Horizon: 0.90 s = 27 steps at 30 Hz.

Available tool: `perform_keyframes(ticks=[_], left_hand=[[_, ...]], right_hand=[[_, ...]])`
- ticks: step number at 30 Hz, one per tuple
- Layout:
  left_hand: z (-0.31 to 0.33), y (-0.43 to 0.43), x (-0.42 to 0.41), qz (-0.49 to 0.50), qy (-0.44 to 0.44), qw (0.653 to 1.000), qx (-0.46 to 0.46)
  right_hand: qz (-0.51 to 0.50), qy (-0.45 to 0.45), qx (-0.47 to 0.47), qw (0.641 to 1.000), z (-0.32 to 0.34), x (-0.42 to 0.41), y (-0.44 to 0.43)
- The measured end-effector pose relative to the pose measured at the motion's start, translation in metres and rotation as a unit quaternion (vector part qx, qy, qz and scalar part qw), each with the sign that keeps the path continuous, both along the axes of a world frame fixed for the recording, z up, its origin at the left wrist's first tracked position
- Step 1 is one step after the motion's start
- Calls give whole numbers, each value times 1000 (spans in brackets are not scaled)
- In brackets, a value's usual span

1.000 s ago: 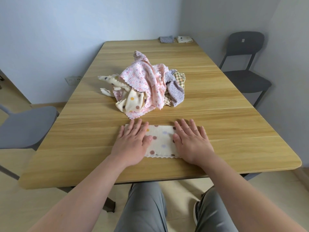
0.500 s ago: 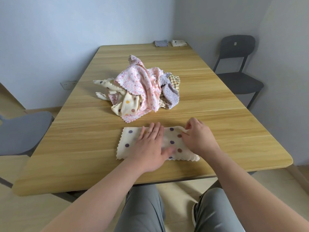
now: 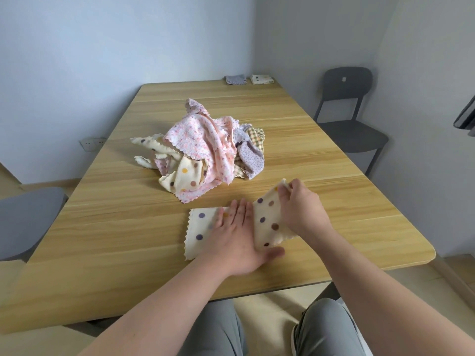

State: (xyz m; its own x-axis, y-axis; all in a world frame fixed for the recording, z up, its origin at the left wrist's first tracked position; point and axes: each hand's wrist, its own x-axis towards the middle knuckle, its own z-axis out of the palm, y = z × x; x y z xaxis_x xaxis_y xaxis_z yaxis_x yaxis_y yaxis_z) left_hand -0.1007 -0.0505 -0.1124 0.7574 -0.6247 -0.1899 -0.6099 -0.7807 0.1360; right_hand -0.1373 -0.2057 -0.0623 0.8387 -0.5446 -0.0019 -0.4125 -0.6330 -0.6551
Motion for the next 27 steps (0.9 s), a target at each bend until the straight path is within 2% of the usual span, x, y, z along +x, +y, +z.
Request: perform_keyframes(ticks=[8, 11, 14, 16, 19, 21, 24, 27], left_hand=[[-4, -39, -18, 16, 34, 998, -53], [9, -37, -6, 2, 114, 988, -107], [37, -5, 14, 2, 195, 960, -203], [46, 27, 27, 23, 170, 953, -249], [33, 69, 42, 102, 32, 947, -304], [17, 84, 44, 158, -21, 928, -336], [0, 92, 41, 171, -33, 915, -364], [-2, 90, 38, 156, -31, 912, -377]], right_hand=[[31, -13, -147, 989, 30, 3, 4], [38, 1, -164, 986, 33, 3, 6], [30, 16, -164, 986, 30, 1, 2], [31, 13, -145, 989, 28, 0, 1], [52, -8, -65, 997, 28, 4, 10], [70, -10, -13, 997, 31, 8, 23], [106, 22, 52, 993, 29, 13, 47], [120, 46, 68, 989, 22, 19, 67]])
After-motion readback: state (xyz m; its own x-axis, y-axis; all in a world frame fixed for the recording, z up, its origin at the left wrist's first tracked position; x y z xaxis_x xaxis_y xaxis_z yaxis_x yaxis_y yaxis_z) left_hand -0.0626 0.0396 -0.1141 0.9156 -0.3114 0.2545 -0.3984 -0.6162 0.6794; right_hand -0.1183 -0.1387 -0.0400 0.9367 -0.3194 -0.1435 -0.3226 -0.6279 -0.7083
